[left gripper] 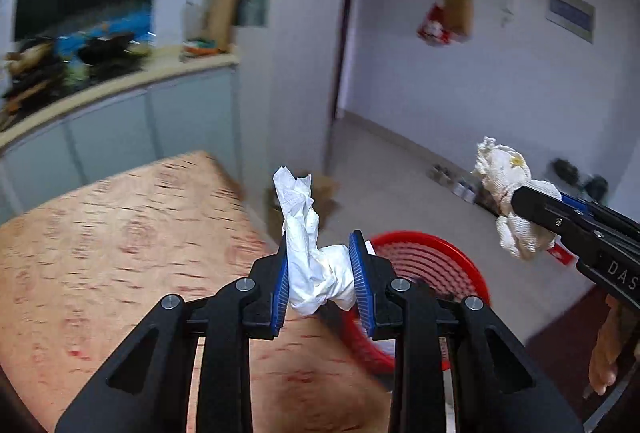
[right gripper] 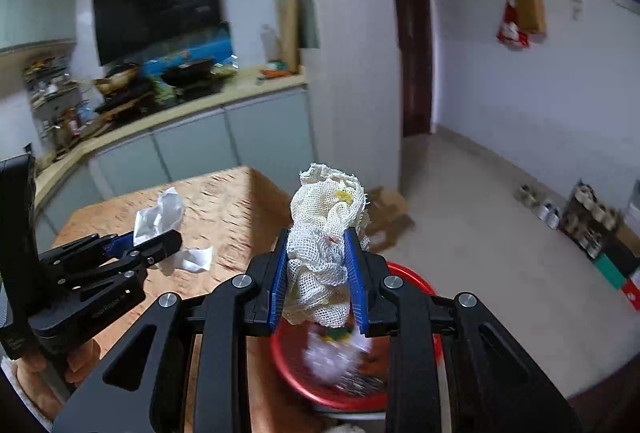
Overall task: Collect trash
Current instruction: 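Carry the white tissue and mesh cloth in both tools over the red basket, then open both tools to drop the tissue and mesh cloth into the basket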
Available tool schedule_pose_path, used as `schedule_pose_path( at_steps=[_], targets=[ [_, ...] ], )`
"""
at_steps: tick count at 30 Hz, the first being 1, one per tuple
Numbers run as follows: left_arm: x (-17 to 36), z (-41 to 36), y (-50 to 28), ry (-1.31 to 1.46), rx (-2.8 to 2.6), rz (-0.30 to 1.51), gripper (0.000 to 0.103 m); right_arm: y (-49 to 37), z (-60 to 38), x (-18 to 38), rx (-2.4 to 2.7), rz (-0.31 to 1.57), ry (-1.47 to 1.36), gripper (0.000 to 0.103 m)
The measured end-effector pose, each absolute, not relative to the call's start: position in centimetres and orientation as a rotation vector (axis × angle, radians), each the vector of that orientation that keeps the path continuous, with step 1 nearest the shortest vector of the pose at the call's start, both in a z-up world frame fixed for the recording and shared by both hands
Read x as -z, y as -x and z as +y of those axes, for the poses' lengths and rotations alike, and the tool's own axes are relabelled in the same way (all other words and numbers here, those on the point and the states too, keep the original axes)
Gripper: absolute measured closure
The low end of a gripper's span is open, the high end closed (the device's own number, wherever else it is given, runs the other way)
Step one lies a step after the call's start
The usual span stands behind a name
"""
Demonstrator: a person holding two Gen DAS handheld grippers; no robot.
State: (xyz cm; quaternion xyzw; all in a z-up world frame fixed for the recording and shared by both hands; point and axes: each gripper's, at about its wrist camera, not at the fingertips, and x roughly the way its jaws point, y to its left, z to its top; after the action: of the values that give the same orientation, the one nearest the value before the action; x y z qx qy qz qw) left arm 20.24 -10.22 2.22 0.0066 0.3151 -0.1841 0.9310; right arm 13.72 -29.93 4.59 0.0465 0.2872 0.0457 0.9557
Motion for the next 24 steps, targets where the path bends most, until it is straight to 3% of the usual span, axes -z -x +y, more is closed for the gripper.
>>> schedule_pose_path(
  at_steps=[9,12,15,17,19,24],
  targets=[
    [4.2,-16.9,-24.4,-0.040,0.518,0.819,0.073,-15.8,-33.6,1.5,-0.076,0.751,-0.148,0.076],
    [5.3,-17.6,-24.8,-0.044,0.525,0.845,0.064,-16.9,-34.2,3.5,-0.100,0.807,-0.191,0.075],
    [5.6,-17.2,-25.1,-0.033,0.528,0.848,0.048,-17.6,-35.0,5.2,-0.139,0.848,-0.277,0.067],
    [5.3,-16.7,-25.1,-0.018,0.535,0.839,0.035,-17.8,-35.4,5.5,-0.166,0.861,-0.326,0.052],
    [4.8,-16.2,-24.8,-0.017,0.538,0.820,0.029,-17.9,-35.7,5.8,-0.200,0.863,-0.383,0.046],
    [2.7,-15.1,-23.6,-0.058,0.468,0.754,0.023,-16.4,-35.3,4.4,-0.148,0.829,-0.341,0.045]
  ],
)
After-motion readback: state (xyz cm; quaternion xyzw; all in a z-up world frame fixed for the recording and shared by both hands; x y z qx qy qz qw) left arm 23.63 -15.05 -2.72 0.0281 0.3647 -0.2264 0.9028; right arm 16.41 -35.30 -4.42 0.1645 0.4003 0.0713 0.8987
